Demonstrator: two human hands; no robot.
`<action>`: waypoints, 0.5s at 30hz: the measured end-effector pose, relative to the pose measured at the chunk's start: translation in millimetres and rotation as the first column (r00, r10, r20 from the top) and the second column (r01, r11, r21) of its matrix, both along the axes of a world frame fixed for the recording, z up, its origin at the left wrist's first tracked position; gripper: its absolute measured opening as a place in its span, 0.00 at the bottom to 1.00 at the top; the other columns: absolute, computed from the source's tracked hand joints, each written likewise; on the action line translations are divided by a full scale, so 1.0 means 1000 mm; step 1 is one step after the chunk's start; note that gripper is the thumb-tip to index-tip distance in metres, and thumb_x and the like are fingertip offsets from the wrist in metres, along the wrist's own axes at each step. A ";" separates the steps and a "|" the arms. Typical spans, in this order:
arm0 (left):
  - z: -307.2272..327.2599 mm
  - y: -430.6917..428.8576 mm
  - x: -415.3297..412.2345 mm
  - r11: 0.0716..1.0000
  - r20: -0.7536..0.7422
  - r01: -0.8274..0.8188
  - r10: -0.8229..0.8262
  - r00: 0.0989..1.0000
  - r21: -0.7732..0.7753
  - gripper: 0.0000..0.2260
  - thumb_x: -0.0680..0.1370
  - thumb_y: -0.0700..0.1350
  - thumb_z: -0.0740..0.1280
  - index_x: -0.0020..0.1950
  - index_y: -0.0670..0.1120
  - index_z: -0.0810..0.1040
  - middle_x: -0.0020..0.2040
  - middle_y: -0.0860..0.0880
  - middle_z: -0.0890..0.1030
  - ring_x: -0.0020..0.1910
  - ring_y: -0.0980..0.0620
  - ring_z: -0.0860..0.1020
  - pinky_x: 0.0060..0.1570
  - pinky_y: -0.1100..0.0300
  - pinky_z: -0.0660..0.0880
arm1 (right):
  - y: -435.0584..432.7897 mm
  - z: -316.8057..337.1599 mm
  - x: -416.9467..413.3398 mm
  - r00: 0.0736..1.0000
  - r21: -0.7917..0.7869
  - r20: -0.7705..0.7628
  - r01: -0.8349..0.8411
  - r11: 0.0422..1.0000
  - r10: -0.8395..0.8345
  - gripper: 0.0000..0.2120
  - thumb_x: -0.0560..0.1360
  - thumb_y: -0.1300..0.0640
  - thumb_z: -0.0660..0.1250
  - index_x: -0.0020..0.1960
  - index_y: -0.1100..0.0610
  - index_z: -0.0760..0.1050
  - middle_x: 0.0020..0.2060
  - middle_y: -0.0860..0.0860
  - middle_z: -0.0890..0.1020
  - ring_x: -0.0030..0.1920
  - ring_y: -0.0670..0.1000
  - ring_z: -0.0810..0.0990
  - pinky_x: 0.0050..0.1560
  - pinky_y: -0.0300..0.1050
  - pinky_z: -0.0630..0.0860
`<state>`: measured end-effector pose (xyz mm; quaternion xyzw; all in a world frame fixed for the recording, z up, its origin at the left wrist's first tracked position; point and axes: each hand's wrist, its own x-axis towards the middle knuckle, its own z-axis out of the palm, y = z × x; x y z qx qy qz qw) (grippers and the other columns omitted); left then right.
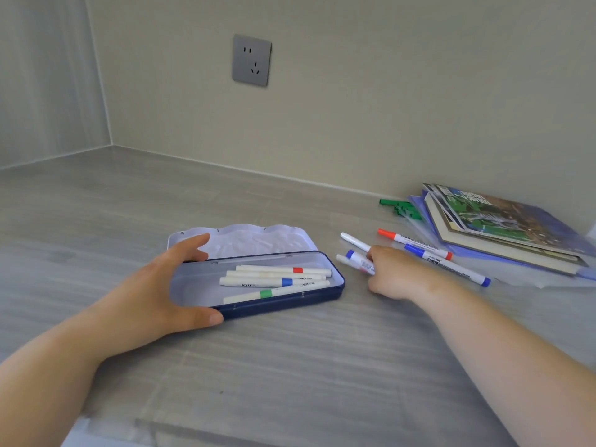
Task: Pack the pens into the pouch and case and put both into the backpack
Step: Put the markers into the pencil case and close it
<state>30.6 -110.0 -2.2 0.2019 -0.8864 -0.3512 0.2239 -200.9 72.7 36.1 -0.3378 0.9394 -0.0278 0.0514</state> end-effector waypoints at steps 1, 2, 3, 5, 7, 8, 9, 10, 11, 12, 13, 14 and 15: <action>0.000 -0.001 0.000 1.000 0.005 0.001 -0.001 1.000 0.003 0.39 0.59 0.48 0.77 0.54 0.73 0.54 0.52 0.72 0.67 0.53 0.60 0.69 0.55 0.63 0.61 | 0.000 0.000 -0.003 1.000 -0.057 -0.016 -0.003 0.998 0.002 0.09 0.75 0.62 0.57 0.55 0.62 0.68 0.38 0.53 0.73 0.38 0.53 0.71 0.28 0.40 0.61; 0.000 -0.001 0.000 1.000 0.009 0.002 -0.002 1.000 0.007 0.39 0.59 0.48 0.77 0.54 0.74 0.55 0.52 0.72 0.67 0.53 0.61 0.69 0.55 0.63 0.61 | 0.000 0.001 -0.008 0.999 -0.128 -0.049 -0.011 0.992 0.005 0.06 0.76 0.62 0.56 0.51 0.61 0.69 0.39 0.55 0.73 0.37 0.54 0.70 0.31 0.43 0.62; -0.001 -0.002 0.000 1.000 0.010 0.004 -0.004 1.000 0.012 0.39 0.58 0.50 0.77 0.54 0.74 0.55 0.52 0.72 0.67 0.52 0.63 0.69 0.55 0.63 0.61 | -0.001 0.002 -0.013 0.995 -0.193 -0.100 -0.030 0.981 0.011 0.03 0.77 0.62 0.56 0.48 0.60 0.68 0.44 0.58 0.75 0.38 0.55 0.70 0.35 0.44 0.64; 0.000 -0.002 0.000 1.000 0.013 0.003 -0.003 1.000 0.018 0.39 0.54 0.56 0.76 0.54 0.75 0.55 0.52 0.73 0.67 0.51 0.65 0.70 0.55 0.62 0.62 | -0.004 0.003 -0.026 0.980 -0.224 -0.197 -0.078 0.971 0.033 0.06 0.77 0.61 0.56 0.49 0.62 0.70 0.53 0.62 0.73 0.46 0.59 0.73 0.43 0.47 0.67; 0.000 -0.002 0.000 1.000 0.013 -0.004 0.004 1.000 0.025 0.38 0.49 0.60 0.72 0.53 0.75 0.56 0.52 0.73 0.67 0.50 0.68 0.69 0.55 0.62 0.63 | -0.009 0.002 -0.036 0.972 -0.154 -0.225 -0.105 0.983 0.068 0.10 0.77 0.59 0.57 0.54 0.65 0.70 0.56 0.62 0.72 0.53 0.61 0.73 0.49 0.50 0.69; 0.000 -0.001 0.000 0.999 0.008 -0.009 0.009 1.000 0.031 0.38 0.48 0.61 0.71 0.53 0.75 0.57 0.52 0.73 0.67 0.50 0.70 0.69 0.55 0.62 0.63 | -0.012 0.000 -0.040 0.972 -0.110 -0.219 -0.115 0.987 0.089 0.11 0.77 0.59 0.57 0.55 0.65 0.70 0.57 0.62 0.73 0.55 0.60 0.72 0.51 0.50 0.69; 0.001 -0.001 0.000 0.999 0.006 -0.012 0.012 1.000 0.038 0.37 0.47 0.62 0.70 0.52 0.75 0.58 0.52 0.73 0.68 0.50 0.71 0.68 0.54 0.62 0.63 | -0.015 -0.002 -0.042 0.973 -0.072 -0.205 -0.119 0.990 0.102 0.11 0.77 0.59 0.57 0.56 0.64 0.70 0.57 0.61 0.73 0.55 0.60 0.72 0.50 0.48 0.68; 0.001 -0.001 0.000 0.999 0.008 -0.013 0.012 1.000 0.041 0.37 0.46 0.63 0.69 0.52 0.75 0.58 0.52 0.73 0.68 0.50 0.73 0.68 0.54 0.62 0.63 | -0.018 -0.004 -0.043 0.977 -0.046 -0.184 -0.115 0.992 0.105 0.11 0.77 0.59 0.57 0.56 0.64 0.70 0.57 0.61 0.74 0.55 0.60 0.72 0.48 0.47 0.67; 0.002 0.000 0.000 0.999 0.012 -0.012 0.011 1.000 0.041 0.37 0.45 0.63 0.69 0.51 0.75 0.59 0.52 0.74 0.68 0.49 0.74 0.67 0.53 0.62 0.63 | -0.020 -0.005 -0.045 0.982 -0.032 -0.161 -0.109 0.994 0.102 0.11 0.77 0.60 0.56 0.56 0.63 0.70 0.56 0.61 0.74 0.54 0.59 0.72 0.46 0.46 0.66; 0.002 0.001 0.000 0.999 0.017 -0.011 0.010 1.000 0.041 0.37 0.45 0.64 0.69 0.51 0.75 0.59 0.52 0.74 0.68 0.49 0.74 0.67 0.52 0.63 0.64 | -0.022 -0.005 -0.046 0.985 -0.020 -0.140 -0.108 0.994 0.104 0.11 0.76 0.61 0.56 0.56 0.63 0.69 0.56 0.60 0.74 0.53 0.59 0.73 0.45 0.45 0.65; 0.002 0.001 0.000 0.999 0.018 -0.011 0.010 1.000 0.041 0.37 0.45 0.64 0.68 0.52 0.75 0.59 0.52 0.74 0.68 0.49 0.75 0.67 0.50 0.64 0.65 | -0.023 -0.004 -0.047 0.987 -0.001 -0.115 -0.109 0.994 0.109 0.11 0.75 0.62 0.57 0.56 0.62 0.69 0.53 0.59 0.74 0.50 0.58 0.72 0.42 0.44 0.65; 0.003 0.001 0.000 0.999 0.019 -0.011 0.010 1.000 0.043 0.37 0.45 0.64 0.68 0.52 0.75 0.58 0.52 0.73 0.68 0.49 0.75 0.67 0.49 0.66 0.66 | -0.024 -0.002 -0.048 0.990 0.026 -0.086 -0.110 0.994 0.112 0.10 0.74 0.63 0.57 0.55 0.61 0.68 0.48 0.57 0.74 0.46 0.57 0.71 0.37 0.43 0.63; 0.003 0.002 0.000 0.999 0.021 -0.009 0.008 1.000 0.044 0.37 0.46 0.63 0.69 0.52 0.75 0.58 0.52 0.73 0.68 0.49 0.76 0.66 0.48 0.67 0.67 | -0.024 0.000 -0.049 0.992 0.053 -0.060 -0.109 0.993 0.112 0.08 0.74 0.63 0.58 0.52 0.59 0.67 0.41 0.53 0.73 0.44 0.55 0.69 0.32 0.42 0.61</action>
